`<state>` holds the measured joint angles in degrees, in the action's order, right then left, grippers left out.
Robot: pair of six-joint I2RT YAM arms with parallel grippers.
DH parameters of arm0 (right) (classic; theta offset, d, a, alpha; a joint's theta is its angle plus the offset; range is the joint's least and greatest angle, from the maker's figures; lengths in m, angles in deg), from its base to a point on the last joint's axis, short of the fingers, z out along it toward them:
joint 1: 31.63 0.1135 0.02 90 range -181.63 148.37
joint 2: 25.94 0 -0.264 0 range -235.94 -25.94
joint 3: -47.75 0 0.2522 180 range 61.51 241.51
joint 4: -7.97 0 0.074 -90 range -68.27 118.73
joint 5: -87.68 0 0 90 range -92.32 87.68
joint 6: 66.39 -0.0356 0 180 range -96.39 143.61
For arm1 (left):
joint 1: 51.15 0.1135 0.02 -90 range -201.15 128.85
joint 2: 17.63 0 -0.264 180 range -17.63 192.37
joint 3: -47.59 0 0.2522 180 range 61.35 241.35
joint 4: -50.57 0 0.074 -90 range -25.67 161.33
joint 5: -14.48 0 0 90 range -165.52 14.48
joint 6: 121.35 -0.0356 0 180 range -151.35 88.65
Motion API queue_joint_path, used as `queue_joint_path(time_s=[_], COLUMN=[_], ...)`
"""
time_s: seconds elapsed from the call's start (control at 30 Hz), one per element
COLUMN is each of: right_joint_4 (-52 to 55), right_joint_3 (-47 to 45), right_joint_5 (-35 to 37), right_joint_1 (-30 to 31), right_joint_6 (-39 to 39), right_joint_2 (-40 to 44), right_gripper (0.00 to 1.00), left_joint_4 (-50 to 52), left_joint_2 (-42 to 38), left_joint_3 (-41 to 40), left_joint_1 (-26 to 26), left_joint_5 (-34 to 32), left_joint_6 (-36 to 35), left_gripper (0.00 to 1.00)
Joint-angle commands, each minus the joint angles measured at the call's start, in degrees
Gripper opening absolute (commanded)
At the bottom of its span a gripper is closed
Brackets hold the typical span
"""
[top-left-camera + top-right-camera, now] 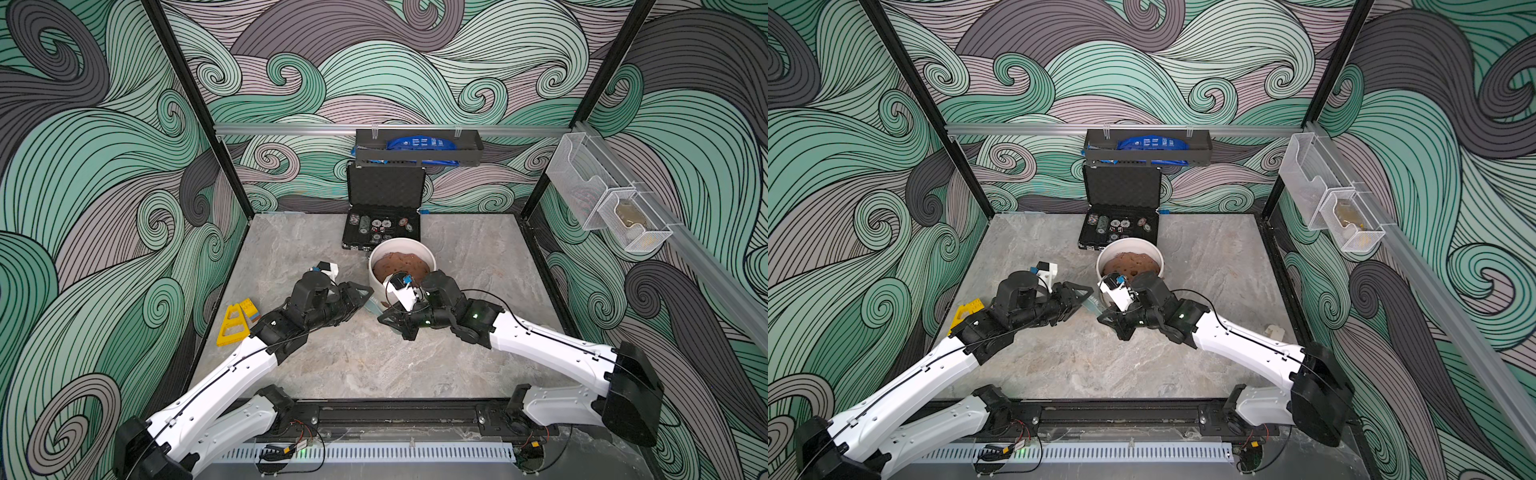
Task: Scrub the dried mud off the ceramic pot
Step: Pick up the brush from the center of the board.
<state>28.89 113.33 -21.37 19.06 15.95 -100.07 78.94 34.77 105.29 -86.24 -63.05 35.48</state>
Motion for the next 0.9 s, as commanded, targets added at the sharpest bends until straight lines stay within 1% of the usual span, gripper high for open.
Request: queue_joint_path(time_s=[0.0,0.07,0.17,0.23,0.27,0.37,0.47,0.63,0.87], right_joint_4=[-0.6,-0.8,-1.9,-3.5,-4.5,-7.7,-10.4,-9.3,-8.5], right_joint_3=[2.0,2.1,1.7,0.9,0.3,-1.3,-2.8,-3.2,-3.9], right_joint_5=[-1.2,-1.2,-1.3,-1.3,-1.3,-2.0,-3.8,-5.8,-8.3], right_joint_1=[-0.2,-0.2,-0.2,-0.2,-0.2,-0.7,-1.6,-3.0,-4.5], right_joint_6=[1.1,0.8,0.2,-0.5,-0.8,-2.2,-2.9,-2.4,-1.8], right_joint_2=[0.2,0.1,0.2,0.6,0.8,1.5,2.1,2.5,3.5], right_gripper=[0.0,0.0,0.1,0.2,0.22,0.24,0.24,0.22,0.06], left_joint_4=[0.9,0.6,-1.1,-2.4,-2.9,-4.3,-5.1,-5.9,-6.8], left_joint_2=[-0.6,-0.8,-1.0,-0.9,-1.0,-1.0,-0.9,-1.1,-1.0], left_joint_3=[1.8,1.4,0.6,0.3,0.4,0.2,0.0,-0.3,-1.1], left_joint_1=[-0.2,-0.2,-0.2,-0.2,-0.2,-0.1,-0.1,-0.1,-0.1], left_joint_5=[-0.7,-0.7,-0.2,0.5,0.9,1.7,1.8,1.9,1.9], left_joint_6=[0.3,1.2,3.6,4.9,5.3,6.6,7.2,7.5,7.7], left_gripper=[0.35,0.3,0.28,0.27,0.27,0.26,0.26,0.26,0.26])
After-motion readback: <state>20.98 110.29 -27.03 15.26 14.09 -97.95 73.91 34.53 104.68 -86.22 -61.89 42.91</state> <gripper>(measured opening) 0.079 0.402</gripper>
